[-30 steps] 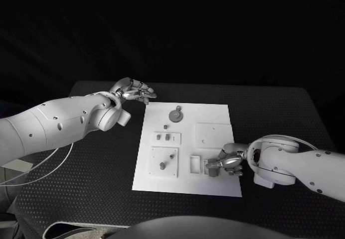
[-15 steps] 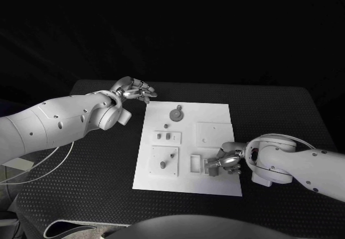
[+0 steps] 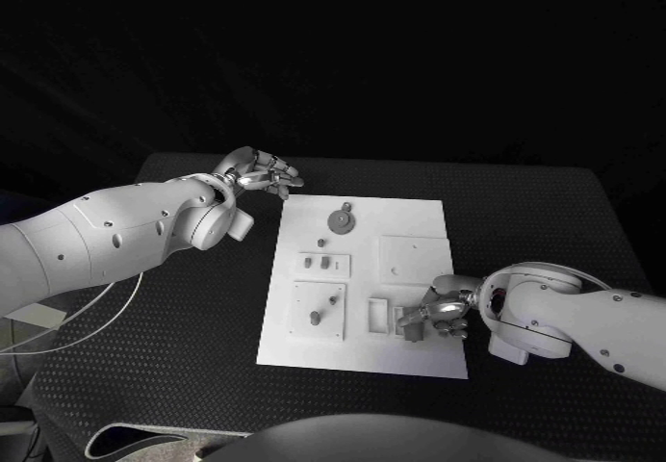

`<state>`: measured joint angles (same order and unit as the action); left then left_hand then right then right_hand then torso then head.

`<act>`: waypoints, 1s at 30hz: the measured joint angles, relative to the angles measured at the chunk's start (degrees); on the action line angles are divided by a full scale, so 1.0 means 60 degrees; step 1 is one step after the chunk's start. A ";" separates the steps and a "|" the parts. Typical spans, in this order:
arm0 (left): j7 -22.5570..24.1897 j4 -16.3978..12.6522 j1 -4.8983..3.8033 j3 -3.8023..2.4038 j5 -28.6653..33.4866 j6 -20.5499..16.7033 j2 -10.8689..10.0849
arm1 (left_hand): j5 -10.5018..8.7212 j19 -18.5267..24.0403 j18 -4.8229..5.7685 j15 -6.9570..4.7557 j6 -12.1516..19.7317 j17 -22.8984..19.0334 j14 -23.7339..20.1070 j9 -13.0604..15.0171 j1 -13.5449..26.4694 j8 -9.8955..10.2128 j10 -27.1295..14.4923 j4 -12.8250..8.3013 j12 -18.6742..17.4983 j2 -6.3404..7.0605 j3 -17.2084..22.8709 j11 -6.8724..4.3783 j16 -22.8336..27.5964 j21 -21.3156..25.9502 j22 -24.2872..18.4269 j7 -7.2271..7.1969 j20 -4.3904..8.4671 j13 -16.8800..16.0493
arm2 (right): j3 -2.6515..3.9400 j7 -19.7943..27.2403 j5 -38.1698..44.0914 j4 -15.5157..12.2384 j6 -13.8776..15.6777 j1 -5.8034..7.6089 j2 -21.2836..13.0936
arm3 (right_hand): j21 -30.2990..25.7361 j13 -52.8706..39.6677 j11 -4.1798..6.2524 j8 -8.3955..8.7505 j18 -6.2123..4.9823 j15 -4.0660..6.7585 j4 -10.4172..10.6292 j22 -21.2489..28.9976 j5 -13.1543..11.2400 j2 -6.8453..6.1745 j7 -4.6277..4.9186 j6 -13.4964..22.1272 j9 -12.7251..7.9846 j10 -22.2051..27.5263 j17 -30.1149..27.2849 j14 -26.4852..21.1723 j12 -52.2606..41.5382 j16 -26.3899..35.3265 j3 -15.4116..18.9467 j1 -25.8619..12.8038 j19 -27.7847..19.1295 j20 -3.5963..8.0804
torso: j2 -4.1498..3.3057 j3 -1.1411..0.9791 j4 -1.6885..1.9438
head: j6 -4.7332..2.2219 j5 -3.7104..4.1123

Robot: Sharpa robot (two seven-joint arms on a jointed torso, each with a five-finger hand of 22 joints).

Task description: Assemble the parts on the task board

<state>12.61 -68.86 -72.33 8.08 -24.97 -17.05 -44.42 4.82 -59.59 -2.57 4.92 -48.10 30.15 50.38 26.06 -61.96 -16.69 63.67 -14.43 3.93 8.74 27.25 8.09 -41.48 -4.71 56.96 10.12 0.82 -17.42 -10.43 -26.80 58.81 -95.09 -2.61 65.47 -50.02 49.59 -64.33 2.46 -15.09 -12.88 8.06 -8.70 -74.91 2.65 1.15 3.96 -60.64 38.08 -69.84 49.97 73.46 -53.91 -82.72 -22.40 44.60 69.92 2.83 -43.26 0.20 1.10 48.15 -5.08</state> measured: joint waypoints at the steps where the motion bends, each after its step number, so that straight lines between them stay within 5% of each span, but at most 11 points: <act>1: 0.0000 0.0001 0.0000 0.0000 0.0000 0.0000 0.0000 | 0.0000 0.0000 0.0000 0.0000 0.0000 0.0000 0.0000 0.0000 0.0000 0.0000 0.0000 0.0000 0.0000 0.0000 0.0000 0.0000 0.0000 0.0000 0.0000 0.0000 0.0000 0.0000 | -0.0007 0.0000 -0.0101 -0.0015 0.0033 -0.0005 -0.0025 | 0.0000 -0.0006 0.0000 0.0020 0.0001 0.0008 -0.0001 0.0000 -0.0001 0.0000 0.0000 -0.0001 -0.0001 0.0000 0.0000 0.0007 0.0000 0.0000 0.0001 0.0000 0.0000 0.0000 | 0.0000 0.0000 -0.0001 | 0.0002 -0.0002; 20: -0.0006 0.0002 0.0000 0.0001 0.0003 0.0004 0.0009 | 0.0000 0.0000 -0.0001 0.0000 0.0033 0.0007 0.0000 -0.0008 0.0000 0.0000 0.0000 0.0000 0.0000 0.0000 0.0000 0.0000 0.0000 0.0000 -0.0002 0.0034 0.0000 0.0000 | 0.0033 -0.0076 -0.0938 -0.0403 0.0380 0.0525 -0.0174 | 0.0000 -0.0015 -0.0001 -0.0017 0.0001 0.0033 0.0028 0.0000 -0.0037 0.0077 -0.0028 -0.0031 0.0011 0.0000 0.0000 0.0039 0.0037 0.0001 -0.0028 -0.0076 -0.0001 -0.0003 | 0.0001 0.0000 0.0000 | -0.0034 -0.0016; 30: -0.0018 -0.0002 0.0000 0.0001 0.0004 0.0011 0.0004 | 0.0000 0.0000 -0.0001 0.0000 0.0033 0.0017 0.0000 -0.0007 0.0000 0.0000 0.0000 0.0000 0.0000 0.0000 0.0000 0.0000 0.0000 0.0000 -0.0002 0.0033 0.0000 0.0000 | 0.0029 -0.0121 -0.0949 -0.0214 0.0374 0.0536 0.0330 | 0.0000 -0.0015 0.0032 -0.0014 0.0001 0.0021 0.0053 0.0000 0.0001 0.0076 -0.0029 -0.0033 0.0008 -0.0035 0.0000 0.0056 0.0037 0.0001 -0.0053 -0.0076 0.0001 -0.0006 | -0.0001 0.0011 -0.0002 | -0.0020 -0.0026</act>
<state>12.50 -68.87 -72.33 8.09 -24.95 -16.98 -44.39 4.82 -59.59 -2.58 4.92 -47.90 30.26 50.38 26.01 -61.96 -16.69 63.68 -14.43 3.93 8.74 27.26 8.09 -41.48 -4.71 56.94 10.32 0.82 -17.41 -10.26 -27.53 53.11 -96.37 -0.37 68.68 -48.03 49.59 -64.42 2.66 -15.18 -12.87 8.18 -8.38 -74.90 2.66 1.61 3.79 -60.83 38.13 -70.05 49.97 73.79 -53.69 -82.72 -22.72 44.15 69.93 2.80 -43.27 0.26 1.09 48.03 -5.23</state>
